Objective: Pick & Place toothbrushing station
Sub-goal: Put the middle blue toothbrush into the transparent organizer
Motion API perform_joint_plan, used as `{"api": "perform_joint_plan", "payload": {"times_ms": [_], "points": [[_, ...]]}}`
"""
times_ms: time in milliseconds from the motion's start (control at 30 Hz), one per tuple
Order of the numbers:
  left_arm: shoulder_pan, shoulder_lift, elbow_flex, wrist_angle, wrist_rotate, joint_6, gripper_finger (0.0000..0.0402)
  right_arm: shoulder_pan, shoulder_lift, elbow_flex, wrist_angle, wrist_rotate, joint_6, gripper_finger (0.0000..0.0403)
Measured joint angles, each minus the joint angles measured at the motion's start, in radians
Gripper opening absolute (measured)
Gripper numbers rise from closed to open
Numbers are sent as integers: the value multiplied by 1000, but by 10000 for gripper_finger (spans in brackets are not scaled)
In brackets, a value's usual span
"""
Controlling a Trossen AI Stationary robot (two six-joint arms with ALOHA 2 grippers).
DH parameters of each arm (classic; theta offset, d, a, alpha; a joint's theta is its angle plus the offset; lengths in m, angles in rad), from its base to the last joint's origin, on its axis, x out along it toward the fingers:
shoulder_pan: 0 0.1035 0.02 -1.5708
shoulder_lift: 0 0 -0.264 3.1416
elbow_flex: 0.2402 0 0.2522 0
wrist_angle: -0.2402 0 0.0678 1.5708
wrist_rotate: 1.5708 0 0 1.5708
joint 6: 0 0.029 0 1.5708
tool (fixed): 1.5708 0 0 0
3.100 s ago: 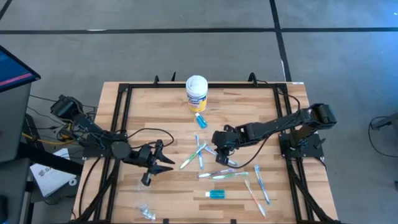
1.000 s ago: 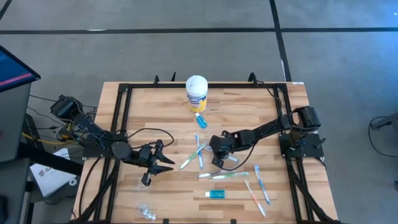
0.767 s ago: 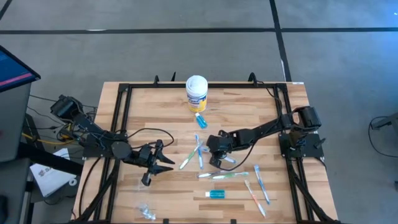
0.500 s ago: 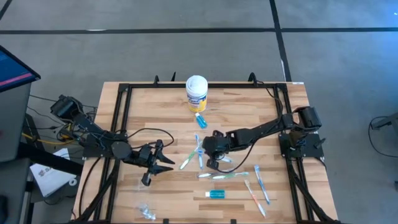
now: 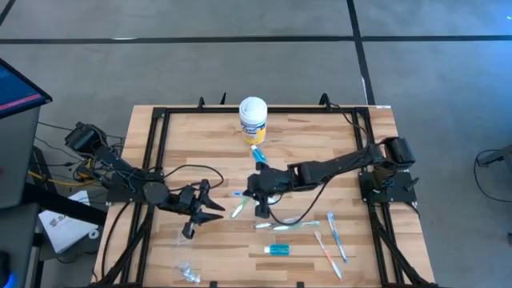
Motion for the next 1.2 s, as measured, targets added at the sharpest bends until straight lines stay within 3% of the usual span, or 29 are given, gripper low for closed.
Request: {"api": "perform_joint_plan", "payload": {"times_ms": [367, 700, 1000, 1200], "points": [[0, 0, 0, 1, -86, 53, 97, 32, -76, 22, 47, 62, -71, 0], [1, 0, 0, 4, -179, 128, 97, 60, -100, 22, 236, 53, -147, 0], [63, 0, 0, 56, -175, 160, 99, 57, -97, 21, 293, 53, -167, 0], [132, 0, 0, 99, -33, 162, 99, 56, -97, 21, 291, 53, -172, 0]]}}
